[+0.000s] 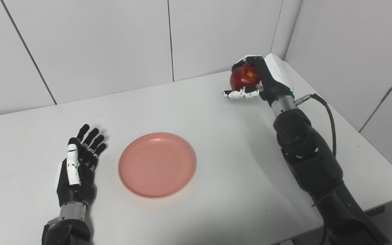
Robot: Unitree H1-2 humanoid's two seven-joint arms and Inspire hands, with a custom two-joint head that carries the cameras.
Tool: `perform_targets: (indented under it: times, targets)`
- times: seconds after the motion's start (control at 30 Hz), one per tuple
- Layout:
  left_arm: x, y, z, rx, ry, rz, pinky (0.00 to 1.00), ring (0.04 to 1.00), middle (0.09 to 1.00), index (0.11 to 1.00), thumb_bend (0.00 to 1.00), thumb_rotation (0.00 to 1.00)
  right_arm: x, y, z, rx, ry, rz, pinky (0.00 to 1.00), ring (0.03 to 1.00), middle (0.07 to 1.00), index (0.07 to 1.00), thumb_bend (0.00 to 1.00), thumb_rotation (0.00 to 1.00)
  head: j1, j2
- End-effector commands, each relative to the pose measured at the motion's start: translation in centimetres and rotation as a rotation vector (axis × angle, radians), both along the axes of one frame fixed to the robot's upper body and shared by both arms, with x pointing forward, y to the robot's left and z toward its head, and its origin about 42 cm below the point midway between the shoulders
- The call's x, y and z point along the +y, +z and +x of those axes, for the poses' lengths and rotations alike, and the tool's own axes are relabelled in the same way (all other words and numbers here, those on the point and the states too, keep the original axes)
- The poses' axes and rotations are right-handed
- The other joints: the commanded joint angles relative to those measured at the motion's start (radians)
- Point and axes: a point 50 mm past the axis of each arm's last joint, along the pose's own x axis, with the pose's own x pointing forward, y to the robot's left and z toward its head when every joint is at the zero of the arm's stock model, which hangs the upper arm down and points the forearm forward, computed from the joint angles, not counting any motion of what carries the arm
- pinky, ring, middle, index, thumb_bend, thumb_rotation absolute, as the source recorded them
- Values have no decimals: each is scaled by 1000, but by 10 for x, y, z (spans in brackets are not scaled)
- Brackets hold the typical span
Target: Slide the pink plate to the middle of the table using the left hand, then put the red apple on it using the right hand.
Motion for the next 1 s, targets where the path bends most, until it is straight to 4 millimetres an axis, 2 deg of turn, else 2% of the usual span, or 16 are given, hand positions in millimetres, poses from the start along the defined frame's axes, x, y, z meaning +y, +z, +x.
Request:
perform_targets:
  times: [0.0, 0.2, 0.43, 0.47, 0.5, 0.67, 0.97]
  targets:
    - [-8, -19, -11, 114, -6, 8, 862, 861, 876, 867, 399, 1000, 14, 29, 6, -96, 38, -16, 372, 432, 462, 510, 527, 0, 21, -1]
    - [-15, -17, -13, 109, 8, 19, 855, 857, 873, 866, 398, 1000, 50, 25, 12, -75, 118, 1, 323, 404, 450, 514, 527, 0, 70, -1]
    - [-24, -15, -13, 115, 39, 10, 853, 859, 873, 862, 393, 1000, 94, 20, 17, -81, 246, 5, 341, 407, 442, 522, 525, 0, 155, 4]
    - [-25, -15, -13, 116, 43, 9, 854, 859, 874, 864, 393, 1000, 98, 20, 17, -80, 258, 4, 343, 408, 444, 521, 526, 0, 155, 4]
    - [-27, -14, -13, 119, 48, 6, 854, 857, 873, 863, 392, 1000, 104, 20, 17, -80, 279, 5, 345, 407, 447, 519, 526, 0, 198, 4]
    - [-34, -12, -12, 112, 59, -7, 854, 856, 873, 865, 395, 1000, 130, 13, 16, -66, 345, 2, 369, 420, 459, 509, 528, 0, 280, 9]
    - [-41, -10, -11, 106, 70, -9, 847, 858, 875, 872, 403, 1000, 167, -3, 5, -26, 437, 22, 291, 367, 435, 522, 525, 0, 365, 18]
